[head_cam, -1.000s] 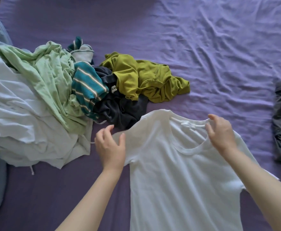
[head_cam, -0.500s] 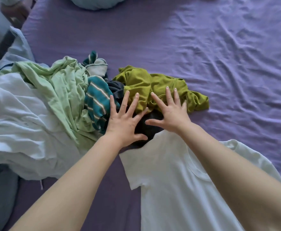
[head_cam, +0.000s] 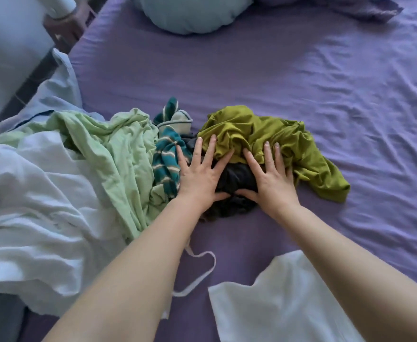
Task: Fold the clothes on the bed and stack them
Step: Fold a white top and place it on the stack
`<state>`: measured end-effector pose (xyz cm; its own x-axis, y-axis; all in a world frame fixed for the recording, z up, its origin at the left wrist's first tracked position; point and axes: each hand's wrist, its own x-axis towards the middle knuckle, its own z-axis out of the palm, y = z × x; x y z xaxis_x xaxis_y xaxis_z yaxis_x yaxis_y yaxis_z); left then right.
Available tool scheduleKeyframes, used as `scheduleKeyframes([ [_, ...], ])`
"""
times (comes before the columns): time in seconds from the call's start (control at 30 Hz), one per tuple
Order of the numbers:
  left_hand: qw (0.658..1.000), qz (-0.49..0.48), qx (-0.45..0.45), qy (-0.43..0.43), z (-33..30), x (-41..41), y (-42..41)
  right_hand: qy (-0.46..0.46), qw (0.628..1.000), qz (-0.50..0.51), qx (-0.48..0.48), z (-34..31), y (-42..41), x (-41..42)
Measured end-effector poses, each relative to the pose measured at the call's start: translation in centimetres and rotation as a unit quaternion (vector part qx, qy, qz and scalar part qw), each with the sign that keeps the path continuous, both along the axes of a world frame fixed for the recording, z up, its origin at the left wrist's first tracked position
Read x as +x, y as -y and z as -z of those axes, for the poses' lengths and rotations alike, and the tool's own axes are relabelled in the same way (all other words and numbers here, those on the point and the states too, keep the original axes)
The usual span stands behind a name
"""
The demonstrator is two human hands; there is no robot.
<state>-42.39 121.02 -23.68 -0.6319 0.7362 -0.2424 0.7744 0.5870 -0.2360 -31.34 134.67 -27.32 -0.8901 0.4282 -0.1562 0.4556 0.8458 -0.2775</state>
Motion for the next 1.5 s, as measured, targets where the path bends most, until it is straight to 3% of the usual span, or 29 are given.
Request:
scheduleKeyframes([
  [0.13,0.999,-0.037,0.002,0.021,0.0,-1.8,-2.1,0.029,1.000,-0.009,0.002,-0.4,-2.0,-3.0],
  [0.3,0.996,-0.052,0.018,0.064,-1.9,0.3,-2.1,0.013,0.999,-0.038,0.004,-2.1,-1.9,0.2],
  [0.4,0.985,-0.064,0.137,0.078,-3.4,4.4,-2.1,0.003,0.999,-0.034,-0.023,-3.1,-2.1,5.2],
  [0.5,0.950,-0.016,0.289,0.119,-4.3,11.4,-2.7,-0.020,0.996,0.034,-0.084,-4.0,-3.1,13.2],
  [0.57,0.938,-0.045,0.247,0.238,-4.1,15.8,-3.6,-0.016,0.991,0.092,-0.094,-4.4,-4.0,19.0],
  [0.63,0.939,-0.092,0.119,0.309,-2.8,19.1,-4.7,0.006,0.984,0.153,-0.093,-4.5,-4.9,24.5],
  [0.7,0.948,-0.090,0.043,0.302,-1.4,21.2,-5.8,0.031,0.974,0.208,-0.090,-4.4,-5.6,29.4],
  [0.87,0.975,-0.051,-0.015,0.218,0.1,22.3,-7.0,0.102,0.962,0.243,-0.076,-3.4,-5.7,36.1],
  [1.0,0.972,-0.071,0.083,0.207,0.2,21.4,-6.8,-0.001,0.944,0.304,-0.126,-3.9,-6.9,35.4],
  [1.1,0.963,-0.104,0.156,0.191,0.1,20.8,-8.0,-0.036,0.942,0.317,-0.107,-4.7,-9.4,33.3],
  [1.3,0.974,-0.126,0.114,0.150,0.0,22.2,-10.6,0.014,0.969,0.217,-0.120,-4.4,-12.1,31.7],
  [1.4,0.957,-0.014,0.245,0.155,-0.9,27.8,-10.8,-0.025,0.953,0.282,-0.107,-4.9,-11.5,36.1],
  [1.5,0.901,0.179,0.326,0.223,-1.6,34.4,-11.9,0.034,0.949,0.310,-0.045,-4.9,-9.8,42.3],
])
